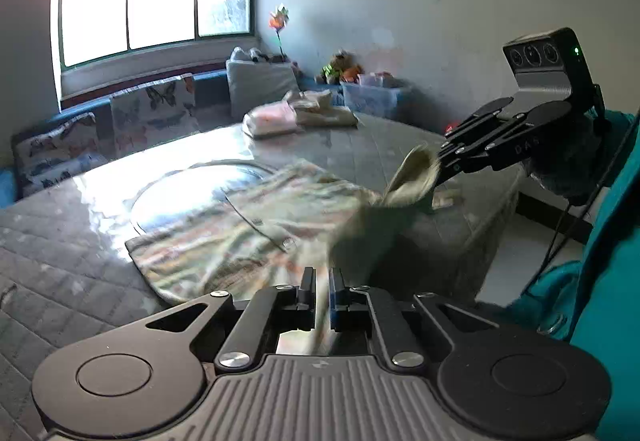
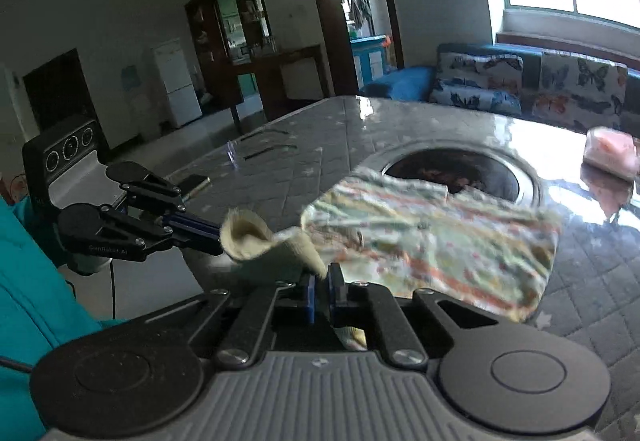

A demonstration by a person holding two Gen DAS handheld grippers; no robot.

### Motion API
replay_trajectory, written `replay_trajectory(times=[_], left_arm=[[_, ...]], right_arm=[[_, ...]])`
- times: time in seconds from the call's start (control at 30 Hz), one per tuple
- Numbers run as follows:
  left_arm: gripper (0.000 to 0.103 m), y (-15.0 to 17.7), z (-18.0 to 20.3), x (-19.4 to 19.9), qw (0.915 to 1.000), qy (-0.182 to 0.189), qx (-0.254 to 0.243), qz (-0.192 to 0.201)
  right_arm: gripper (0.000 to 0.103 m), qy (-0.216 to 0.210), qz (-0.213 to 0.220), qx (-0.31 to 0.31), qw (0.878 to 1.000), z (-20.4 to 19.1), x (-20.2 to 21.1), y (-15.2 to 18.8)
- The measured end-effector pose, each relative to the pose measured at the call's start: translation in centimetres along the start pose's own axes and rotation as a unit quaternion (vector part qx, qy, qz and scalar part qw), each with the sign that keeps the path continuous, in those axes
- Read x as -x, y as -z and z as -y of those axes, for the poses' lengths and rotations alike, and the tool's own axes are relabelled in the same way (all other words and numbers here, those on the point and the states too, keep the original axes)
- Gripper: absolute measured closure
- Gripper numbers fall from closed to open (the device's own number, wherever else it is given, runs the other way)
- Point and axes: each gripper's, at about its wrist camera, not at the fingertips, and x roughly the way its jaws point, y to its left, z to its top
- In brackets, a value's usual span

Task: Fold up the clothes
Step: 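Lift the collar and fold it over onto the hem with the left gripper, then open the left gripper and withdraw it from the folded shirt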

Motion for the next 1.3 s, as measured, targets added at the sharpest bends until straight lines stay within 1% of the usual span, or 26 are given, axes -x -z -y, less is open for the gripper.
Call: replay_trajectory(times=[0.1, 0.13, 0.17, 0.2, 0.23, 0.3, 0.33, 0.37, 0.4, 0.47, 0.53, 0.57, 0.6, 0.63, 0.67, 0.7, 0.73, 0.77, 0.8, 0.93, 1.0, 1.03, 1.07, 1.13, 1.2, 1.3], left_arm=[[0.096, -0.7, -0.9, -0.5, 0.9997, -0.02, 0.007, 0.01], [0.096, -1.0, -1.3, -0.8, 0.9995, -0.022, 0.019, 0.011], [0.096, -1.3, -1.9, -1.0, 0.9992, -0.013, 0.036, 0.014], [0.094, -1.4, -2.1, -1.1, 0.9991, -0.009, 0.04, 0.013], [0.094, -1.5, -2.3, -1.2, 0.999, -0.007, 0.042, 0.012], [0.091, -1.1, -2.4, -1.3, 0.9994, -0.009, 0.032, 0.0], [0.088, -0.7, -2.3, -1.1, 0.9995, -0.002, 0.03, -0.007], [0.082, -0.3, -2.2, -1.2, 0.9995, -0.001, 0.029, -0.014], [0.08, 0.2, -2.1, -1.2, 0.9993, -0.001, 0.028, -0.022], [0.08, 1.0, -1.9, -1.8, 0.9989, 0.004, 0.023, -0.041], [0.077, 1.8, -0.9, -2.3, 0.9982, 0.002, -0.012, -0.059], [0.075, 2.4, -0.4, -2.6, 0.9971, 0.005, -0.032, -0.068], [0.074, 2.9, 0.2, -2.8, 0.9956, 0.008, -0.051, -0.078], [0.074, 3.3, 0.8, -3.1, 0.9937, 0.01, -0.069, -0.088], [0.074, 3.7, 1.3, -3.4, 0.9915, 0.014, -0.086, -0.096], [0.074, 4.0, 1.8, -3.5, 0.9899, 0.02, -0.099, -0.1], [0.071, 4.2, 2.2, -3.6, 0.989, 0.025, -0.106, -0.1], [0.069, 4.4, 2.6, -3.7, 0.9879, 0.031, -0.114, -0.1], [0.069, 4.5, 3.0, -3.8, 0.9868, 0.036, -0.122, -0.1], [0.068, 5.3, 4.8, -4.3, 0.98, 0.037, -0.166, -0.104], [0.068, 5.7, 5.6, -4.5, 0.9769, 0.033, -0.187, -0.099], [0.068, 5.8, 6.0, -4.6, 0.9753, 0.032, -0.196, -0.096], [0.067, 5.8, 6.2, -4.7, 0.9752, 0.029, -0.2, -0.09], [0.065, 5.7, 6.5, -4.9, 0.9749, 0.024, -0.207, -0.079], [0.064, 5.6, 6.8, -5.1, 0.9757, 0.021, -0.207, -0.07], [0.064, 5.5, 7.2, -5.1, 0.9756, 0.027, -0.212, -0.053]], right_arm=[[0.1, 0.004, 0.015, 0.001, 1.0, 0.7, -0.2, -1.3], [0.1, 0.009, 0.018, 0.0, 1.0, 1.1, -0.5, -1.9], [0.1, 0.021, 0.019, 0.006, 1.0, 1.2, -0.9, -2.3], [0.1, 0.032, 0.019, 0.01, 0.999, 1.4, -1.3, -2.7], [0.1, 0.036, 0.012, 0.01, 0.999, 1.6, -1.5, -2.8], [0.1, 0.043, 0.0, 0.009, 0.999, 2.2, -1.9, -2.9], [0.099, 0.046, -0.007, 0.008, 0.999, 2.5, -2.1, -2.8], [0.097, 0.048, -0.018, 0.006, 0.999, 2.6, -2.2, -2.4], [0.095, 0.05, -0.028, 0.004, 0.998, 2.7, -2.2, -1.9], [0.094, 0.054, -0.049, 0.001, 0.997, 2.9, -2.2, -1.0], [0.092, 0.055, -0.071, -0.002, 0.996, 3.1, -2.3, 0.0], [0.086, 0.054, -0.077, -0.003, 0.996, 3.0, -2.2, 0.4], [0.076, 0.056, -0.082, -0.006, 0.995, 3.0, -2.1, 0.8], [0.071, 0.056, -0.087, -0.009, 0.995, 3.1, -2.0, 1.2], [0.061, 0.053, -0.092, -0.016, 0.994, 3.2, -1.9, 1.5], [0.059, 0.049, -0.096, -0.022, 0.994, 3.4, -1.9, 1.7], [0.059, 0.045, -0.1, -0.027, 0.994, 3.5, -1.9, 2.0], [0.056, 0.043, -0.102, -0.031, 0.993, 3.5, -2.0, 2.2], [0.051, 0.041, -0.104, -0.034, 0.993, 3.6, -2.1, 2.4], [0.048, 0.037, -0.105, -0.044, 0.993, 3.5, -2.2, 3.4], [0.036, 0.033, -0.101, -0.048, 0.993, 3.4, -1.9, 3.7], [0.033, 0.032, -0.099, -0.048, 0.993, 3.3, -1.8, 3.9], [0.027, 0.032, -0.095, -0.045, 0.994, 3.1, -1.6, 4.0], [0.025, 0.037, -0.09, -0.038, 0.995, 2.7, -1.3, 4.2], [0.015, 0.043, -0.084, -0.033, 0.995, 2.5, -1.0, 4.4], [0.014, 0.051, -0.072, -0.026, 0.996, 2.2, -0.4, 4.6]])
